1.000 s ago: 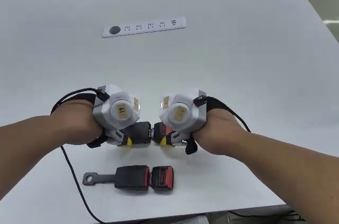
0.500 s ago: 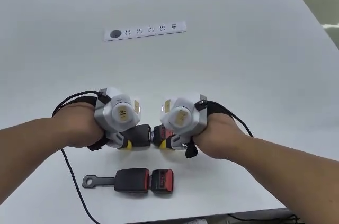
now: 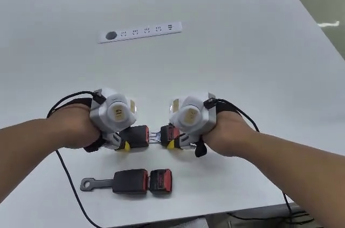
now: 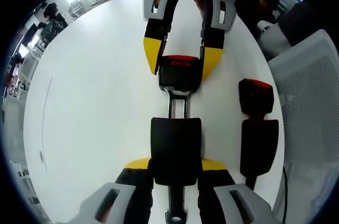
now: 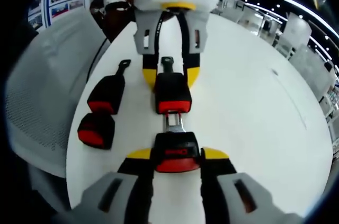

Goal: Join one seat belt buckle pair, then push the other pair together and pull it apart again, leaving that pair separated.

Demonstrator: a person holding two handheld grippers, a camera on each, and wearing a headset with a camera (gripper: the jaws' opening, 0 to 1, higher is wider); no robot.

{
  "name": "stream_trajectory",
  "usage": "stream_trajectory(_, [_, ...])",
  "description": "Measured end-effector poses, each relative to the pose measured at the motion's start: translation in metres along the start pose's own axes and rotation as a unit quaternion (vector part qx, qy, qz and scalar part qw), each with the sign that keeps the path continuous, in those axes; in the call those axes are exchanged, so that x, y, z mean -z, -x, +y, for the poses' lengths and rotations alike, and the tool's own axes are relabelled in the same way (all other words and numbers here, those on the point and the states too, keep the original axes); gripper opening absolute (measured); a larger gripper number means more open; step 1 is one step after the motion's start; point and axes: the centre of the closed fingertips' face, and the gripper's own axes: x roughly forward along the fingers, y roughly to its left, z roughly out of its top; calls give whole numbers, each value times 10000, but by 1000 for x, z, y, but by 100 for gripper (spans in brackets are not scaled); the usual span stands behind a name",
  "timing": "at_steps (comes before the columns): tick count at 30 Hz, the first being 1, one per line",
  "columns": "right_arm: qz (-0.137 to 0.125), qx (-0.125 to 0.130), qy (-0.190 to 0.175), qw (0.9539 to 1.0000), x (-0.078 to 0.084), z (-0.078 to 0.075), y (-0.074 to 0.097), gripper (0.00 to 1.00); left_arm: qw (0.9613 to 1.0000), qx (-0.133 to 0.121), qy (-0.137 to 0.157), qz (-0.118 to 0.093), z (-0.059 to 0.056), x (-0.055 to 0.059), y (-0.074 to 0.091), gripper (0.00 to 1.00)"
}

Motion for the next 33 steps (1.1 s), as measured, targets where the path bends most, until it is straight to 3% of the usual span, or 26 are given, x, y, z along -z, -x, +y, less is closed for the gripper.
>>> stream_trajectory(12, [170, 136, -156, 9996, 44, -1, 35, 33, 10000, -47, 50, 55, -4, -2, 2, 33])
stream_trajectory(20, [453, 273, -301, 9981, 78, -2, 59, 34, 9999, -100, 93, 44, -9, -5, 6, 33])
stream_trajectory(23, [662, 332, -166, 9971, 90, -3, 67, 34, 9999, -142, 80, 54, -11, -6, 7, 33])
stream_trajectory(30, [841, 361, -51, 9958, 98, -4, 74, 35, 9998, -172, 102, 38, -12, -7, 10, 33])
stream_trajectory(33, [802, 598, -171, 9948, 100, -12, 77, 46, 9997, -199, 112, 45, -12, -7, 10, 33])
